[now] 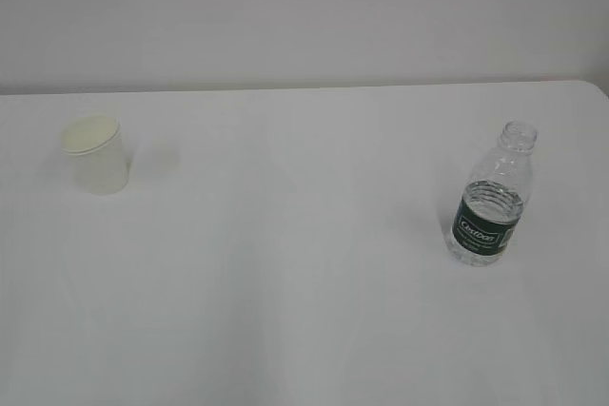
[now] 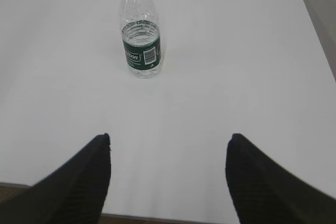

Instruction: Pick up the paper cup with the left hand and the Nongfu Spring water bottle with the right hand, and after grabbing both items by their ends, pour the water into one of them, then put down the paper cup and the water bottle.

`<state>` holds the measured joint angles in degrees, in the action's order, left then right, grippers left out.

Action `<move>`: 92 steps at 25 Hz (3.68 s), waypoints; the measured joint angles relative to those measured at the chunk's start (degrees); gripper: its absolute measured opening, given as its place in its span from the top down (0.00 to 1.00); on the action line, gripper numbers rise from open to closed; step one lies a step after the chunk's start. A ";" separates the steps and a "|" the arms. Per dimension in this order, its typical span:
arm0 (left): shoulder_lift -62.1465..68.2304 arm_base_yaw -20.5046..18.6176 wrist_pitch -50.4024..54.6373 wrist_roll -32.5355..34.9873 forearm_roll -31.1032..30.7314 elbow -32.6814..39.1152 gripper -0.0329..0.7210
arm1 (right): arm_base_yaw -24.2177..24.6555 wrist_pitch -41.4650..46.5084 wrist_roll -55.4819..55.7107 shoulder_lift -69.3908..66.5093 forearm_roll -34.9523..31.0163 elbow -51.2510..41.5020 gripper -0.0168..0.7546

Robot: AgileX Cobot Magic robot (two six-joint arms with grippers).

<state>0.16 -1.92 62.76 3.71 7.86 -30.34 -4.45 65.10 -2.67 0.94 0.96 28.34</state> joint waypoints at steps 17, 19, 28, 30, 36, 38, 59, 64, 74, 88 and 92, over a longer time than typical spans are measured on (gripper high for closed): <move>0.00 0.00 0.00 0.00 0.00 0.00 0.17 | 0.00 0.00 0.00 0.00 0.00 0.00 0.31; 0.00 0.00 0.00 0.00 0.00 0.00 0.17 | 0.00 0.00 0.00 0.00 0.00 0.00 0.31; 0.00 0.00 0.00 0.00 0.00 0.00 0.17 | 0.00 0.00 0.00 0.00 1.06 0.00 0.31; 0.00 0.00 0.00 0.00 0.00 0.00 0.18 | 0.00 0.00 0.00 0.00 1.06 0.00 0.31; 0.00 0.00 0.00 0.00 0.00 0.00 0.20 | 0.00 0.00 0.00 0.00 1.10 0.00 0.31; 0.00 0.00 0.00 0.00 0.00 0.00 0.20 | 0.00 0.00 0.00 0.00 1.19 0.00 0.31; 0.11 0.00 -0.48 0.00 2.32 -0.22 0.20 | 0.00 -7.84 -0.12 0.00 -0.96 1.08 0.31; 1.31 0.00 -2.37 0.00 3.69 -0.57 0.20 | 0.00 -8.21 -1.02 0.00 -0.96 1.08 0.31; 6.21 0.00 -10.18 0.00 3.89 -0.61 0.20 | 0.00 -11.09 -2.73 -2.68 -0.96 1.08 0.31; 12.37 0.00 -19.01 0.00 3.89 -0.61 0.21 | 0.00 -16.78 -3.52 -7.77 -0.96 1.08 0.31; 14.62 0.00 -21.59 0.00 3.89 -0.61 0.21 | 0.00 -18.75 -3.52 -9.38 -0.96 1.08 0.31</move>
<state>14.78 -1.92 41.17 3.71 11.75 -30.95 -4.45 46.35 -6.20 -8.44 0.00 29.43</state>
